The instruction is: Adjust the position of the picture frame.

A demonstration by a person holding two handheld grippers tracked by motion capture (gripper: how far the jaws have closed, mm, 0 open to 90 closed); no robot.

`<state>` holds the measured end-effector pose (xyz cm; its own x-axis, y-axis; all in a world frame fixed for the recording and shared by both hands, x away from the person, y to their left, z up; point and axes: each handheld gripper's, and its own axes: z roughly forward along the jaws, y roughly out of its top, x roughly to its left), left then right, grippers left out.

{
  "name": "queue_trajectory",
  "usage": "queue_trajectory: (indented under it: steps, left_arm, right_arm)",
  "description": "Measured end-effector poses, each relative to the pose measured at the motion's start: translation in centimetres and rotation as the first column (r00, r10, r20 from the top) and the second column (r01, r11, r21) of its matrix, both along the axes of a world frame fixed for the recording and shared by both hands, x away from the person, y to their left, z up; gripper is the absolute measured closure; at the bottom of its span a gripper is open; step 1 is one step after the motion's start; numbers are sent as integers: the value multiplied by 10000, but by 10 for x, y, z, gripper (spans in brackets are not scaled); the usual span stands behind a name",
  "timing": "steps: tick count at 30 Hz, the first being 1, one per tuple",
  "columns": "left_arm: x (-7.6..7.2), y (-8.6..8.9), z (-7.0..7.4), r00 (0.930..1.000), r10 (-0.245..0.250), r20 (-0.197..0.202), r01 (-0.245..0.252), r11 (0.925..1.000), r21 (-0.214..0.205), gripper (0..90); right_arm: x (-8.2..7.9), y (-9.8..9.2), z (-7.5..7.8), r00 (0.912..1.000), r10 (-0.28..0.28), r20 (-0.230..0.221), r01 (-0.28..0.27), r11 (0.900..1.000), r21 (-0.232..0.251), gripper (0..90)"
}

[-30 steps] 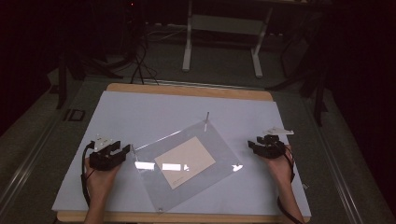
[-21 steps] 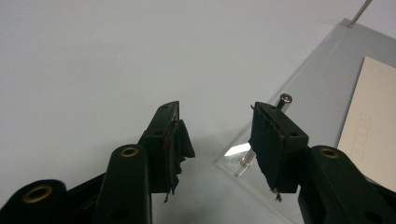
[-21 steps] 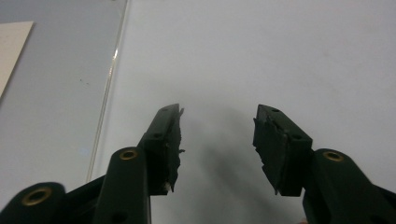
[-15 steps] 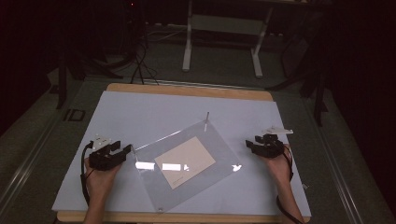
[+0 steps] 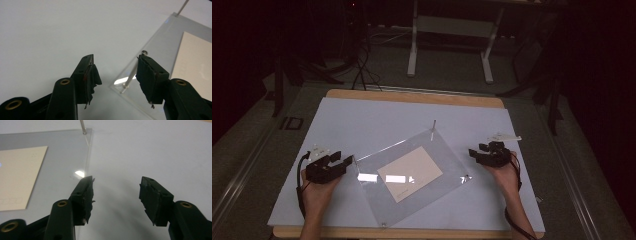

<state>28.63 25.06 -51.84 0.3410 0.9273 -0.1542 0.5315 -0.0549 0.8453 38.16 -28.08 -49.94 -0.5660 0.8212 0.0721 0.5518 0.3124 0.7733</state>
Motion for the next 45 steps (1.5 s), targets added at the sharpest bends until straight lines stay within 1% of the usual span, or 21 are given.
queue_trajectory:
  steps: [2, 5, 6, 9, 13, 16, 18, 22, 27, 31, 34, 36, 38, 42, 45]
  left_arm:
    - [-2, -1, 2, 10000, -57, 79, 57, 10000, -5, 489]
    - [-5, -2, 3, 9998, -208, 72, 208, 9998, -22, 489]
    - [-5, -3, 4, 9997, -234, 83, 234, 9997, -22, 489]
    - [-4, -5, 3, 9989, -455, 100, 455, 9990, 0, 488]
    - [-2, -9, 2, 9971, -762, -36, 763, 9968, 243, 479]
    - [0, -12, 1, 9959, -893, -136, 897, 9955, 313, 479]
    - [1, -13, 0, 9954, -939, -193, 944, 9951, 294, 482]
    - [3, -13, -2, 9932, -1112, -356, 1121, 9934, 241, 509]
    - [7, -18, -5, 9909, -1238, -521, 1266, 9905, 544, 517]
    - [10, -23, -8, 9890, -1310, -680, 1360, 9879, 748, 527]
    - [12, -26, -9, 9885, -1349, -681, 1407, 9861, 884, 527]
    - [13, -27, -9, 9883, -1364, -689, 1421, 9862, 853, 534]
    - [14, -27, -10, 9883, -1351, -704, 1414, 9856, 927, 536]
    - [16, -27, -10, 9880, -1375, -697, 1427, 9868, 761, 547]
    - [17, -30, -11, 9887, -1336, -683, 1390, 9869, 820, 548]
  right_arm:
    - [2, 5, 3, 9999, 153, 27, -153, 9999, 33, 429]
    - [4, 12, 7, 9996, 260, 100, -261, 9996, 102, 430]
    - [6, 14, 7, 9995, 293, 96, -293, 9996, 59, 431]
    - [9, 22, 9, 9982, 585, 130, -587, 9981, 201, 410]
    - [14, 33, 11, 9972, 736, 91, -736, 9973, 12, 457]
    - [20, 41, 12, 9970, 767, 97, -765, 9970, -137, 489]
    - [23, 45, 12, 9953, 970, 53, -970, 9953, -6, 514]
    - [29, 53, 12, 9928, 1191, 94, -1191, 9929, 23, 515]
    - [37, 60, 10, 9912, 1311, 179, -1307, 9912, -227, 517]
    - [45, 64, 8, 9915, 1299, 85, -1298, 9915, -125, 521]
    - [51, 66, 7, 9911, 1333, 36, -1332, 9910, -94, 534]
    - [54, 69, 7, 9901, 1404, 11, -1404, 9900, -111, 554]
    - [58, 72, 6, 9890, 1478, 19, -1477, 9888, -187, 573]
    - [65, 78, 6, 9867, 1626, 38, -1625, 9863, -280, 611]
    - [67, 82, 6, 9855, 1699, 22, -1698, 9851, -269, 622]
